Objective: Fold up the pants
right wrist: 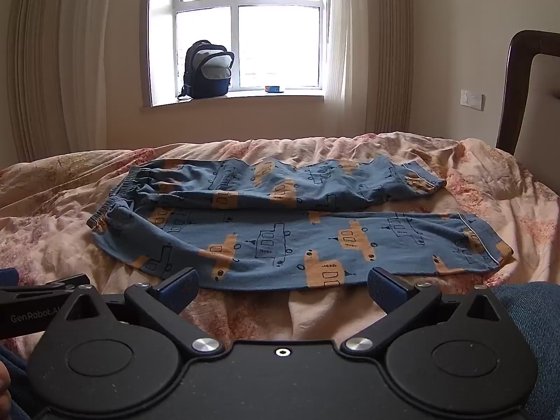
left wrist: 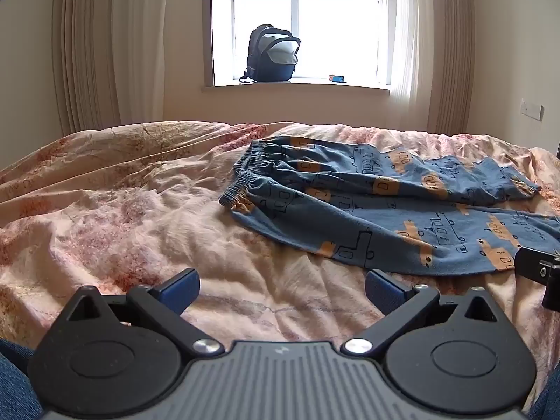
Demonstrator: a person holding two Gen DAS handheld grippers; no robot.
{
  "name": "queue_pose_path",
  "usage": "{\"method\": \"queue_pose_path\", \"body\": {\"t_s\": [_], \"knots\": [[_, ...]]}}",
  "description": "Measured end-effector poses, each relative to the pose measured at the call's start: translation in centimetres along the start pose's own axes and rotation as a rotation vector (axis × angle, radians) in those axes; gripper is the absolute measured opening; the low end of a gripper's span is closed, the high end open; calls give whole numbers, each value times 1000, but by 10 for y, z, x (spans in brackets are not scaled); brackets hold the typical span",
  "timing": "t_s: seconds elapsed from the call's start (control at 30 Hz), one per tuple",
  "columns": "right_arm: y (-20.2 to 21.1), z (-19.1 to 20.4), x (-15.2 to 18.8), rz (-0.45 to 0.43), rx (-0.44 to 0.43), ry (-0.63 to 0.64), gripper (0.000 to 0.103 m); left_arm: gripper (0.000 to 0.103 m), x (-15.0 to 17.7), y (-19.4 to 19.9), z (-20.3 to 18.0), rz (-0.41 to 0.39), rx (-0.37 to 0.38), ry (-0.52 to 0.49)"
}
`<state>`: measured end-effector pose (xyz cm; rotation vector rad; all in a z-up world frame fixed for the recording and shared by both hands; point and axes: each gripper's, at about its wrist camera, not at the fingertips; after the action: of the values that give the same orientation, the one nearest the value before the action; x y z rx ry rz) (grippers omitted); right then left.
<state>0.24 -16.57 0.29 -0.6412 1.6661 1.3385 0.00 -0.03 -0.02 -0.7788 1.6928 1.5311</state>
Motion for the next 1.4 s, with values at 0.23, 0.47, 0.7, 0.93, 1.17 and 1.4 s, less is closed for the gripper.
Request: {"method": "queue_pose_path", "body": {"t_s": [0.23, 0.47, 0.7, 0.93, 1.17, 1.4], "knots": [[0, 0, 0, 1, -1, 0, 103, 103, -1, 0, 0, 0, -3, 0], [0, 0, 0, 1, 0, -1, 103, 103, -2, 2, 3, -3, -5, 4], [1, 0, 0, 1, -1, 0, 103, 103, 0, 0, 3, 0, -3, -1], [1, 0, 0, 1, -1, 0, 103, 103, 0, 1, 3, 0, -3, -2], [1, 0, 0, 1, -1, 0, 103, 103, 0, 1, 3, 1, -4, -2], [1, 0, 0, 1, -1, 1, 103, 103, 0, 1, 3, 0, -4, -3]]}}
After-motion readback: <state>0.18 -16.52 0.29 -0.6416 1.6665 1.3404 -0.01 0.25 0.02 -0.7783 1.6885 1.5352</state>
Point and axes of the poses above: each gripper's, at about its wrist camera, not at the fingertips, and y roughly against the way its jaws point, z to its left, x to its underside, and after that the axes turned 7 degrees about x, right-handed
